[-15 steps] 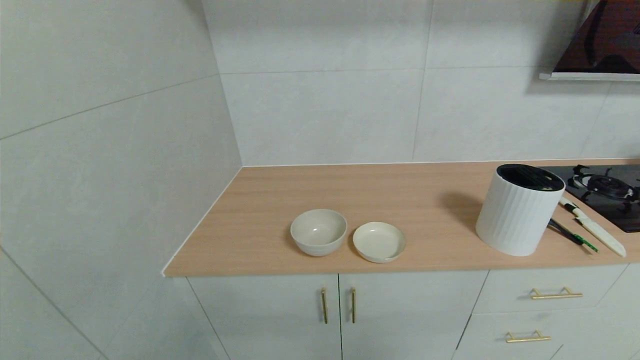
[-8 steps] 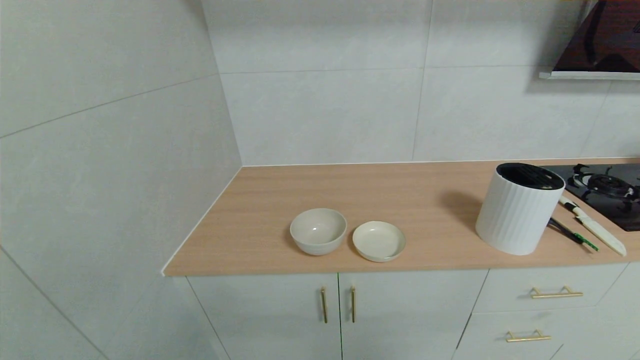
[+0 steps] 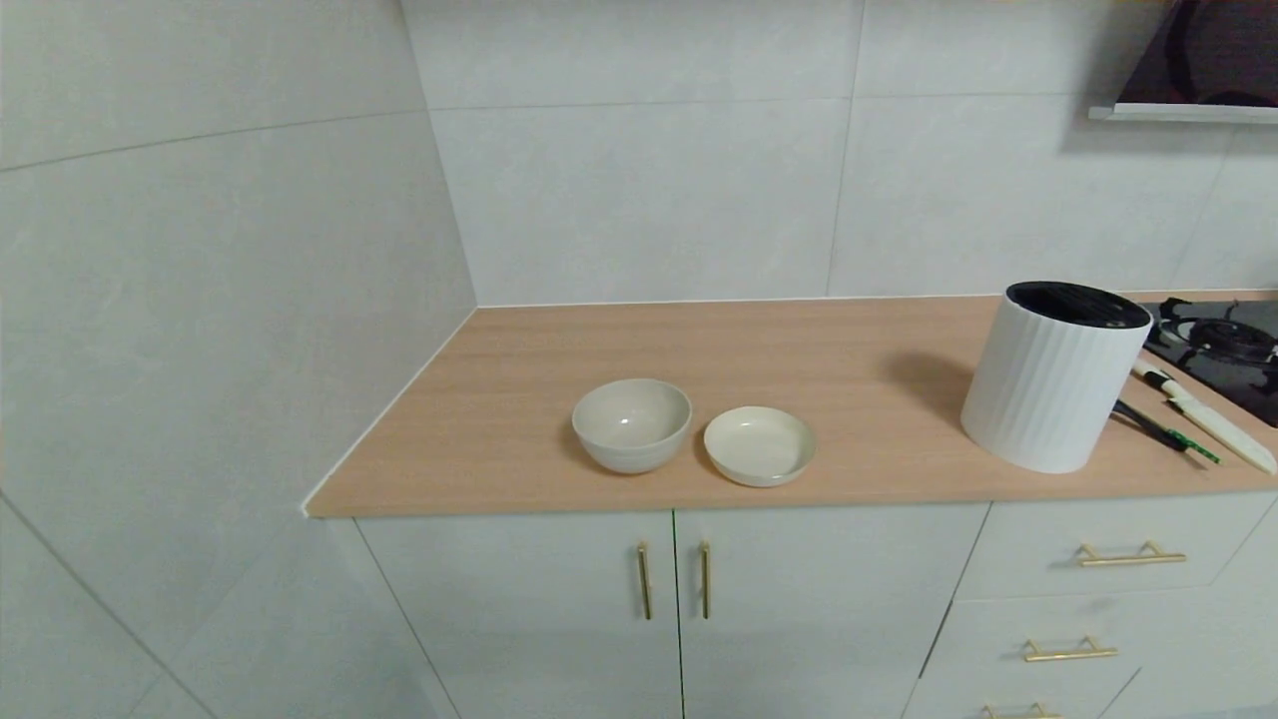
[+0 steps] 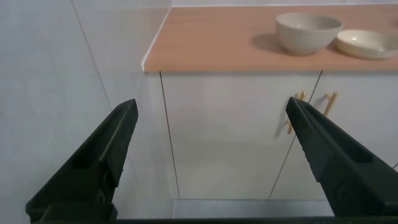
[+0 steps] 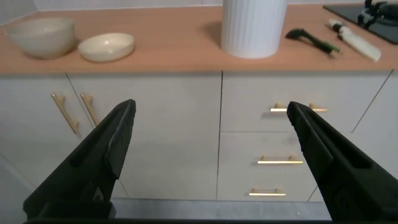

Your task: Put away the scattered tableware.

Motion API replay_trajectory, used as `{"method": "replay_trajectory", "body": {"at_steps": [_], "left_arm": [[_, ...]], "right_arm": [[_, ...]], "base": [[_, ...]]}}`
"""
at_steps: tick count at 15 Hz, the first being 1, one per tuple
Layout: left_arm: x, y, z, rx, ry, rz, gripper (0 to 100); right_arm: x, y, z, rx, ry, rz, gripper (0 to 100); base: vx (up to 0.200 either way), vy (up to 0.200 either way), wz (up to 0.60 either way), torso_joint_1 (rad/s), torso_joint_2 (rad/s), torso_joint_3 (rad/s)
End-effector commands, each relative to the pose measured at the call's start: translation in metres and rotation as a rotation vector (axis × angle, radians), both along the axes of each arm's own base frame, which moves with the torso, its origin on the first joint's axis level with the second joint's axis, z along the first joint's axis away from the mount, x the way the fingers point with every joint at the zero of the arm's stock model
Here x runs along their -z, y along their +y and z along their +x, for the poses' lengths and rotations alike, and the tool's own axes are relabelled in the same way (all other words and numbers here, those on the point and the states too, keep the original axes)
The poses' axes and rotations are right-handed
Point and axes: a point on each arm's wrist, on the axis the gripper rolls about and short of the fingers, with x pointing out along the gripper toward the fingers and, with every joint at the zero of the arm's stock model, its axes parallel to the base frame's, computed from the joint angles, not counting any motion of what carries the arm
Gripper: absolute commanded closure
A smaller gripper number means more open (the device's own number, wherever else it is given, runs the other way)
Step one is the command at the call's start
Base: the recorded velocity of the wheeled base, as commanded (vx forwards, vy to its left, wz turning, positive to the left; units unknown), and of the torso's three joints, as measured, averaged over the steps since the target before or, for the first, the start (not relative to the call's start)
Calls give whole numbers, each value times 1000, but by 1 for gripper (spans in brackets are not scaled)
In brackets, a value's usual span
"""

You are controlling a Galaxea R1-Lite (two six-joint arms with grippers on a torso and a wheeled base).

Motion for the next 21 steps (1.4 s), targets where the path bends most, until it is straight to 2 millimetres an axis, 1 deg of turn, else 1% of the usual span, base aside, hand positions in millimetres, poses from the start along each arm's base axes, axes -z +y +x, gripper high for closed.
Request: {"method": "replay_trajectory", "body": {"at_steps": [1, 5, 10, 21], "left_arm": [[0, 0, 0, 0, 0, -1, 0], [0, 0, 0, 0, 1, 1, 0], [0, 0, 0, 0, 1, 1, 0], [0, 0, 0, 0, 1, -1, 0]], "right_arm": [[0, 0, 0, -1, 1, 0, 0], [0, 0, 0, -1, 1, 0, 0], [0, 0, 0, 0, 1, 0, 0], [0, 0, 0, -1, 1, 0, 0]], "base": [[0, 0, 0, -256, 559, 305], [0, 0, 0, -235, 522, 290], [0, 0, 0, -109, 251, 145], [0, 0, 0, -192, 475, 278]]}}
